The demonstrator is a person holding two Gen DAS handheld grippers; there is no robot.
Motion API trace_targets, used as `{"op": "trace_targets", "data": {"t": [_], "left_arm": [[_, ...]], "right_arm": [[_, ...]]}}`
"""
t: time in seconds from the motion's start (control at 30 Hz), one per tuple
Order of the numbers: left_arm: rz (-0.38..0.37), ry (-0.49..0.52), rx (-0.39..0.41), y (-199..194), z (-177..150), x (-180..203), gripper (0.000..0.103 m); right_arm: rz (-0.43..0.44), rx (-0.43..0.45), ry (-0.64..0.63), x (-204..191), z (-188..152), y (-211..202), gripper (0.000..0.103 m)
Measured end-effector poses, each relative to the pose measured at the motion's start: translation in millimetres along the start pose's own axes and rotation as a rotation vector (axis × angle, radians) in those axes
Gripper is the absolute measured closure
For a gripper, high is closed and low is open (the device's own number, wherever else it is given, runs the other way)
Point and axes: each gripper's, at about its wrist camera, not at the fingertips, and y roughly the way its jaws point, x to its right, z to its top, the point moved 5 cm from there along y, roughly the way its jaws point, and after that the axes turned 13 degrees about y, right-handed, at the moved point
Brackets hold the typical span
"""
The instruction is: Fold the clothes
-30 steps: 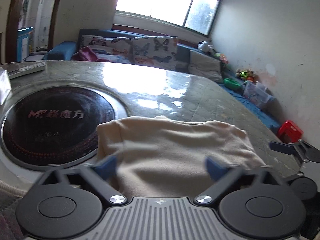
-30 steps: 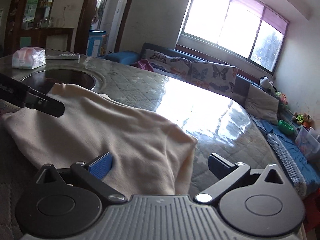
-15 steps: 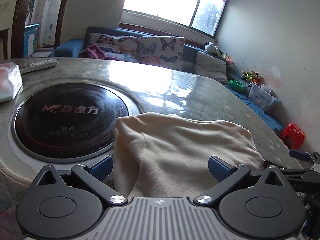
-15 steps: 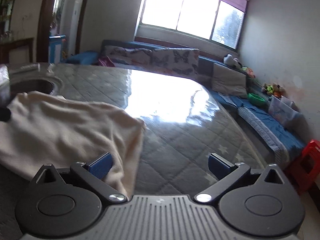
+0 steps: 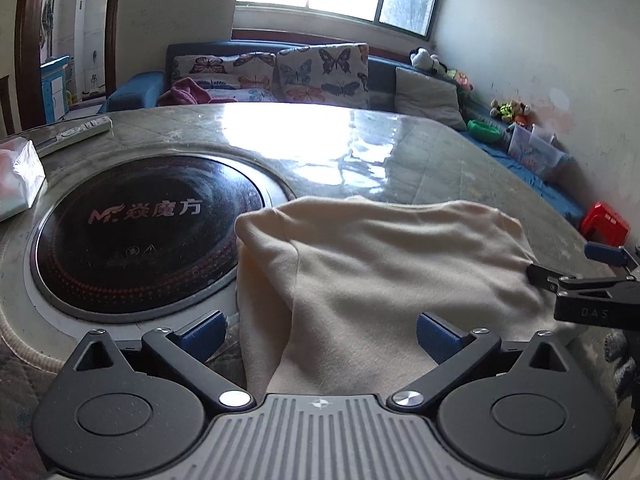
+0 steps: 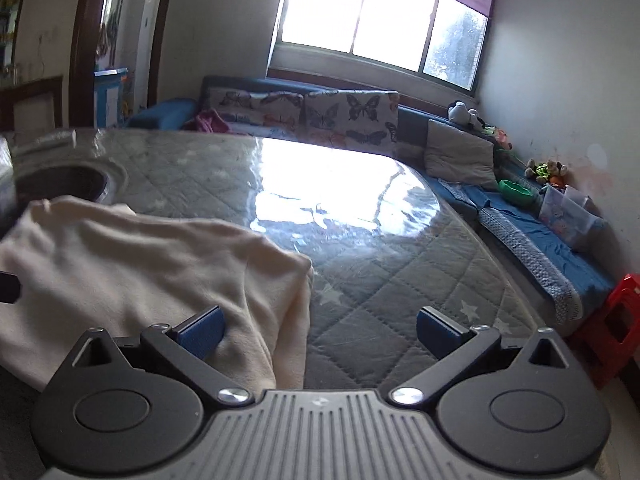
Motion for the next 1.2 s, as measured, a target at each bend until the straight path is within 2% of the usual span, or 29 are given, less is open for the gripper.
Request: {"op": "trace_targets", "data": {"t": [0.13, 0.23, 0.53, 0.67, 0.83, 1.0, 1.1, 1.2], "left_arm": [[0.015, 0.017, -0.014, 1.9, -4.4, -1.1, 0.0], [0.02, 0.023, -0.017, 2.5, -4.9, -0.3, 0.0], [0.047, 0.05, -0.025, 6.7, -4.6, 7.4, 0.0], [0.045, 0.041, -0.031, 6.4, -4.1, 5.5, 0.0], [0.052, 0.046, -0.036, 6.6, -3.9, 5.9, 0.0], [0.052, 0.049, -0.041, 6.8, -4.1, 5.9, 0.0], [0.049, 0.036, -0.049, 6.2, -3.2, 4.1, 0.0], [0.047, 0.004, -0.059, 4.9, -2.2, -0.2, 0.0]], "right_arm": [[-0.01, -0.006, 0.056, 6.4, 8.7, -0.7, 0.0], [0.032, 0.015, 0.115, 6.5, 24.7, -0.7, 0.0], [0.03, -0.08, 0.122, -1.1, 27.7, 50.9, 0.0], [0.052, -0.061, 0.15, -2.5, 42.0, 48.9, 0.0], [0.079, -0.057, 0.09, -23.3, 53.5, 60.7, 0.0], [0.042, -0.113, 0.04, -37.9, 51.9, 80.9, 0.0], [0.082, -0.087, 0.027, -46.2, 58.2, 69.2, 0.0], [0.117, -0.1, -0.012, -61.4, 56.5, 69.5, 0.0]]}}
